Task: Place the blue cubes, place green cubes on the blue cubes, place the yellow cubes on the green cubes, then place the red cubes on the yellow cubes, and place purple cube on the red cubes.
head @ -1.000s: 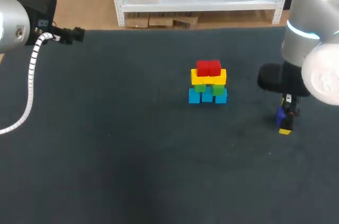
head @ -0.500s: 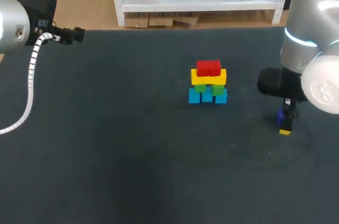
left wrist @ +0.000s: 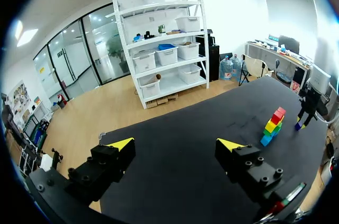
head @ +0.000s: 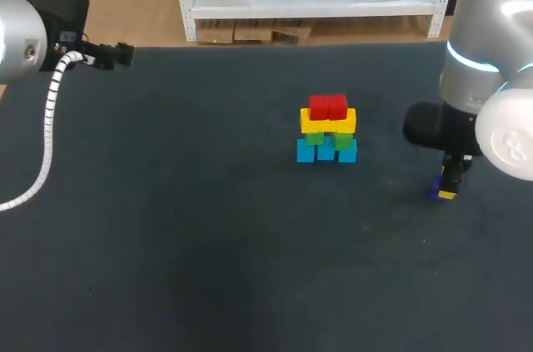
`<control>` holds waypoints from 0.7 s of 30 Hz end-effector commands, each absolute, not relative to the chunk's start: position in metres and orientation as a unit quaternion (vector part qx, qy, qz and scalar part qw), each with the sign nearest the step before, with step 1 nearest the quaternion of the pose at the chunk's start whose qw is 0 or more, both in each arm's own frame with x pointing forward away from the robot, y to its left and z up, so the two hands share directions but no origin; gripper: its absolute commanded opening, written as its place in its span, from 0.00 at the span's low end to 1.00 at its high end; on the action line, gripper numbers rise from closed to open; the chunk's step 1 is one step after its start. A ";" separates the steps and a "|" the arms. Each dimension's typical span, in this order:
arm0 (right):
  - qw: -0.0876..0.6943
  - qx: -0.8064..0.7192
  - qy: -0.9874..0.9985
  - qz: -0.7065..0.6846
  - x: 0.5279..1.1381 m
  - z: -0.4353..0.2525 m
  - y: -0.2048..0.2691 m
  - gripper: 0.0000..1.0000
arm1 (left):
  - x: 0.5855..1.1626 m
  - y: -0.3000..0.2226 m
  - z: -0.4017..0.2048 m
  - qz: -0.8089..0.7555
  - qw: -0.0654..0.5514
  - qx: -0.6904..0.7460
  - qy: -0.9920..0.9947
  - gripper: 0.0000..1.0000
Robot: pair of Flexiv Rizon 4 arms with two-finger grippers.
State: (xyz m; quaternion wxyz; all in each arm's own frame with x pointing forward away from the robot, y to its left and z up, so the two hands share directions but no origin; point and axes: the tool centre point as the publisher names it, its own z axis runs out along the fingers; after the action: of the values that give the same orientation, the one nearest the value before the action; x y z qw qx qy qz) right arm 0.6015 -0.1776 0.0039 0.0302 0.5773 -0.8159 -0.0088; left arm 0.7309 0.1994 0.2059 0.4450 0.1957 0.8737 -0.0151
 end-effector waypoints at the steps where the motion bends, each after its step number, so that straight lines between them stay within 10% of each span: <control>1: 0.013 0.586 -0.810 -0.010 0.597 0.024 -0.179 0.00 | 0.731 0.199 0.205 -0.015 0.447 0.194 0.873 1.00; 21: 0.007 0.689 -0.725 0.026 0.633 0.156 -0.109 0.00 | 0.731 0.199 0.205 -0.015 0.447 0.194 0.873 1.00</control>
State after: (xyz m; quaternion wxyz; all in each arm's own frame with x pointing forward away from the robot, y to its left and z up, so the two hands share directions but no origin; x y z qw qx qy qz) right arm 0.6232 -0.1178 0.1440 -0.0091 0.6849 -0.7276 0.0371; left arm 0.7309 0.1993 0.2059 0.4450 0.1957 0.8737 -0.0151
